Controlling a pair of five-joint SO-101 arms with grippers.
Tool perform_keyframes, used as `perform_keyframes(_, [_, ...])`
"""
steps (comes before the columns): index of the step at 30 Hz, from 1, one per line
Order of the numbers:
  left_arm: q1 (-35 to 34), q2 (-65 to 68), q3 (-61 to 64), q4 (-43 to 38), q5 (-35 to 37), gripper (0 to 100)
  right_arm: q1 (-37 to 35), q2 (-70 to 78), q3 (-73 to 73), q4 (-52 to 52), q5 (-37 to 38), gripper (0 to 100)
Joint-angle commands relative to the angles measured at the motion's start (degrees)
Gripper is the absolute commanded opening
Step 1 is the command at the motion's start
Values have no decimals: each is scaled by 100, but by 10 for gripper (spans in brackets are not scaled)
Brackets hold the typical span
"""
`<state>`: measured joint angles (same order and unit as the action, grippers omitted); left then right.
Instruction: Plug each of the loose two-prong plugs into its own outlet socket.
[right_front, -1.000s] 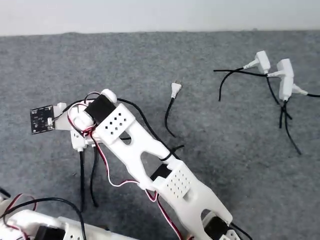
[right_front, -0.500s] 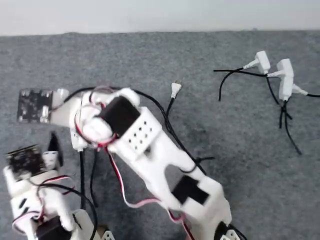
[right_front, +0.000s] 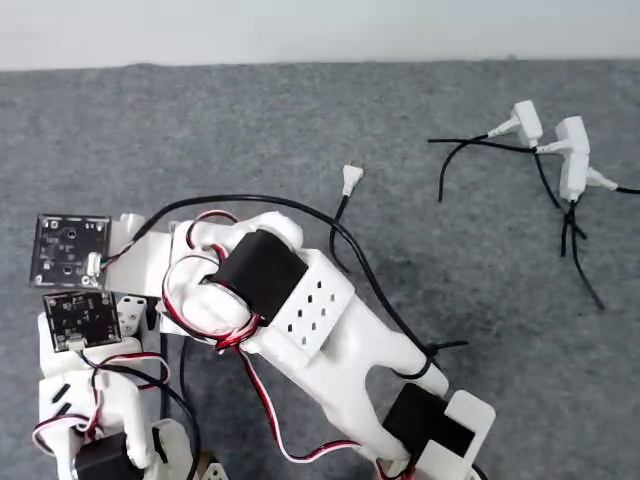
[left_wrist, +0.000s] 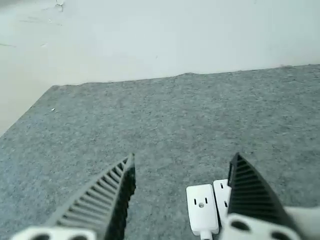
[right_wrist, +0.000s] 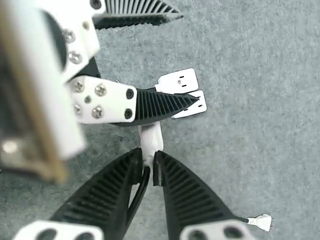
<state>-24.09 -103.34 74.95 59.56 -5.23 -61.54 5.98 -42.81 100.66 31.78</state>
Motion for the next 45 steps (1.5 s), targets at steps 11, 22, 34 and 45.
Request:
perform_keyframes(11, [-1811,-114,-277,-290,-9,290,-189,-277,211,171,-70,8])
perform_keyframes(22, [-4273,-114,-259,-123,-18,290,224,-66,879,-708,44,8])
perform_keyframes(34, [-4387,-114,-180,193,-18,290,699,1059,862,-963,123,8])
perform_keyframes(45, [-3226,-114,655,554,-378,290,716,-286,3323,-936,-264,106])
